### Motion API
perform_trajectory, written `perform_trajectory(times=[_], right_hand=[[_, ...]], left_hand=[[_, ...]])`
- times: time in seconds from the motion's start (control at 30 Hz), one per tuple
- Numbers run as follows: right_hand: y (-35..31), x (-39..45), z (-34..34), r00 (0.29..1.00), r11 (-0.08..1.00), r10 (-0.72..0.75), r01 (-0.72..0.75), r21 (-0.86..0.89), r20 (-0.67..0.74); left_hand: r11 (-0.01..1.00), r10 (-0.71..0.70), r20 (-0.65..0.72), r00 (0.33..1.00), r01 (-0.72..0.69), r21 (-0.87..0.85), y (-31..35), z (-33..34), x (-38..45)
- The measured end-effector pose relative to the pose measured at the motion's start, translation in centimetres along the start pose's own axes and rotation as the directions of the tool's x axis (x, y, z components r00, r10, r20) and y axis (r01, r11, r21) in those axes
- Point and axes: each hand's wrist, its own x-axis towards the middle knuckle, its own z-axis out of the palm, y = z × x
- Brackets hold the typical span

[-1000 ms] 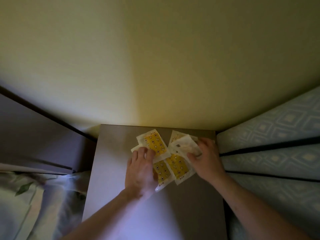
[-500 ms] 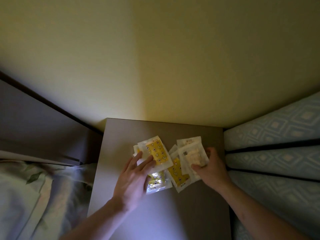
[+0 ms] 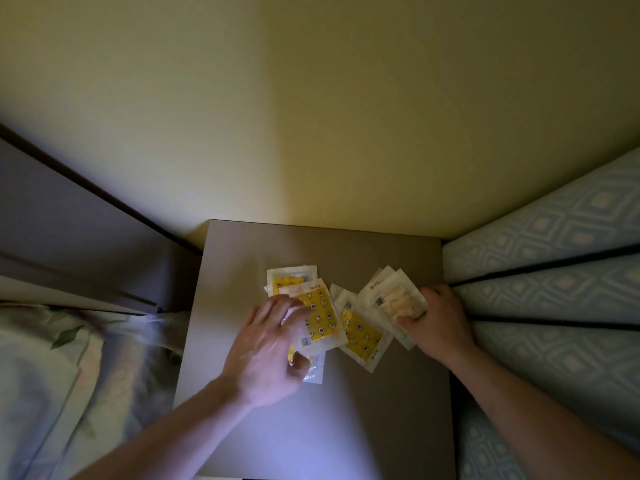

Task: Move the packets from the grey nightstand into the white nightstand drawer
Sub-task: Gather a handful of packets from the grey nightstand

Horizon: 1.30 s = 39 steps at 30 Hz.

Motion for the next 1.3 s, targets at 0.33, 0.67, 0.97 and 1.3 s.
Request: perform_trajectory(times=[0.33, 0.67, 0.97, 1.3], right_hand=[[0.4, -2.5, 0.6, 0.985, 0.907, 0.162, -0.172, 0.385, 0.057], [0.9, -6.3, 2.2, 0.961, 0.772, 0.161, -0.263, 0.579, 0.223], [-0.1, -9.0, 5.9, 0.966, 0.767, 0.206, -0.259, 0.588, 0.158], [0.0, -7.6, 5.4, 0.994, 0.883, 0.113, -0.096, 0.459, -0.010]], left_hand=[[0.958, -0.284, -0.039, 0.958, 0.285, 0.015, 0.4, 1.3, 2.0], [0.676, -0.498, 0.026, 0.867, 0.407, -0.614, -0.7, 1.8, -2.1], [0.587, -0.716, 0.016, 0.698, 0.615, -0.527, 0.3, 4.1, -4.8], [0.412, -0.750, 0.183, 0.636, 0.665, -0.623, 2.0, 4.0, -4.2]])
